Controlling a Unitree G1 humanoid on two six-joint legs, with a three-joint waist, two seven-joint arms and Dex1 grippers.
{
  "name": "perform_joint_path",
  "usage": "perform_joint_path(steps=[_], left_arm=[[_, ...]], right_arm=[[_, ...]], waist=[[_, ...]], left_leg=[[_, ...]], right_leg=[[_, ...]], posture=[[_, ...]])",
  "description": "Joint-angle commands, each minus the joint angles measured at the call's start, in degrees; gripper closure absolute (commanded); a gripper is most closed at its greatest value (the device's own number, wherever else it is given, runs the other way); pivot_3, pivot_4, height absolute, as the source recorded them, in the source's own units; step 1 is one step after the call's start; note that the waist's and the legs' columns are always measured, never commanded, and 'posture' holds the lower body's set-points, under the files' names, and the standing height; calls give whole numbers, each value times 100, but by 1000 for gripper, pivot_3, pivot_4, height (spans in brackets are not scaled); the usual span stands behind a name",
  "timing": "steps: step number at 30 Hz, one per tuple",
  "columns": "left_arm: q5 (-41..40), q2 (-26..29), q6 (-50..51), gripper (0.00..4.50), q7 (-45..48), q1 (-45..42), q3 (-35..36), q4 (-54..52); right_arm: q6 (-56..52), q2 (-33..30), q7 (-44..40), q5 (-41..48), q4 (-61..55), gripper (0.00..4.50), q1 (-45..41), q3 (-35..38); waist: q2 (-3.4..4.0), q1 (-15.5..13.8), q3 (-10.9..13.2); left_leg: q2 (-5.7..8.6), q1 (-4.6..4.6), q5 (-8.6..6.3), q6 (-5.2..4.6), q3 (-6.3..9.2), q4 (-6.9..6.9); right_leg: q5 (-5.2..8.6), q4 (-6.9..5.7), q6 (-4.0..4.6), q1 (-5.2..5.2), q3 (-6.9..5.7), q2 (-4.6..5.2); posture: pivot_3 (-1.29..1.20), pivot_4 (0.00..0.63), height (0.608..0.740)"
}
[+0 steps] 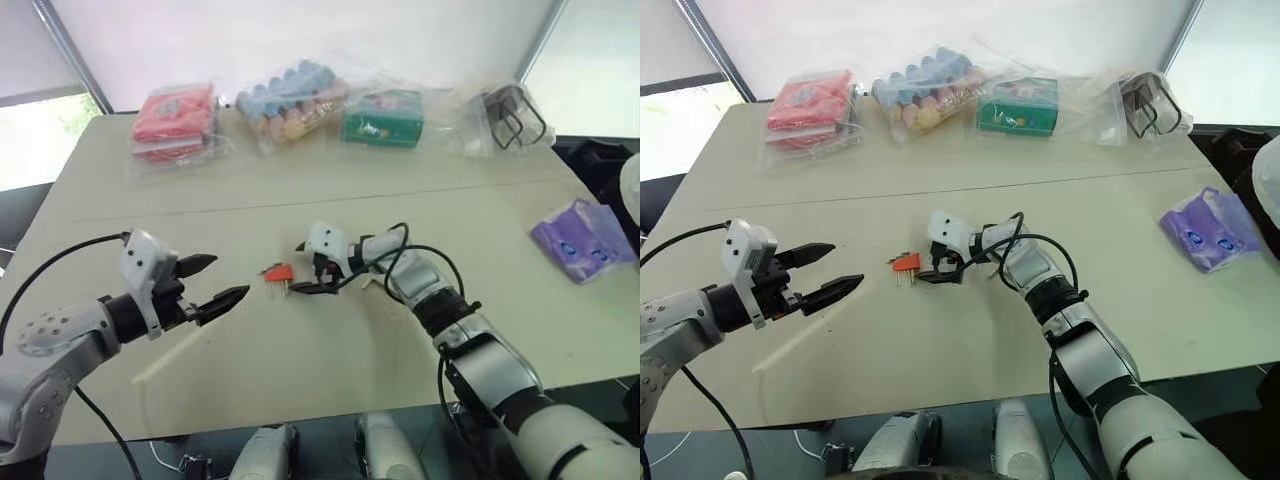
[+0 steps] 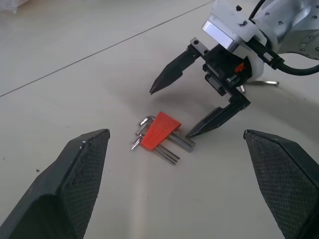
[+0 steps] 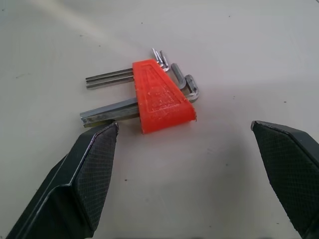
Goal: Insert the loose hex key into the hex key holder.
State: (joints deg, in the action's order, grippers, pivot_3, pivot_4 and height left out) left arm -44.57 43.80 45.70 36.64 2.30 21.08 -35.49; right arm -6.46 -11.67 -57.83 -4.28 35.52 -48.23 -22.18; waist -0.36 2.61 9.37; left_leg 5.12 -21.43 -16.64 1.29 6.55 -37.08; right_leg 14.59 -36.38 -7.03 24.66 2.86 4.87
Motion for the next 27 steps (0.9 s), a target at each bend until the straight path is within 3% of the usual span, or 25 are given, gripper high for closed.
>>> perform_joint_path(steps=[1, 17, 20, 25, 27], left_arm=[[-90, 18, -51, 0, -58, 69, 144, -233], [-71, -5, -137, 0, -196, 163, 96, -314], [-63, -12, -151, 0, -204, 159, 81, -312], [-41, -8, -174, 0, -202, 133, 57, -285], [-40, -9, -176, 0, -207, 133, 56, -290]], right_arm=[[-91, 111, -106, -59, -190, 61, 71, -137], [-13, 262, -117, -134, 164, 61, -21, -168], [26, 252, -128, -145, 217, 845, -29, -161], [130, 265, -124, -181, 339, 3377, -52, -150], [186, 270, -91, -201, 368, 3501, -49, -150]], waist=[[0, -3, 0], [1, 2, -1], [1, 2, -1], [0, -5, -2], [0, -6, -3]], left_leg=[[0, 0, 0, 0, 0, 1], [-2, 2, -1, 1, 0, 0], [-2, 2, -1, 1, 0, 0], [-3, 4, 0, 3, 0, -1], [-3, 6, 0, 3, 2, -2]], right_leg=[[0, 0, 0, 0, 0, 0], [0, 0, 0, 0, 0, -4], [0, -1, 0, -1, 0, -4], [-1, -3, 2, -3, 0, -6], [-2, -3, 3, -5, 0, -6]], posture=[[0, 150, 740], [0, 150, 740], [0, 150, 740], [0, 150, 740], [0, 150, 740]])
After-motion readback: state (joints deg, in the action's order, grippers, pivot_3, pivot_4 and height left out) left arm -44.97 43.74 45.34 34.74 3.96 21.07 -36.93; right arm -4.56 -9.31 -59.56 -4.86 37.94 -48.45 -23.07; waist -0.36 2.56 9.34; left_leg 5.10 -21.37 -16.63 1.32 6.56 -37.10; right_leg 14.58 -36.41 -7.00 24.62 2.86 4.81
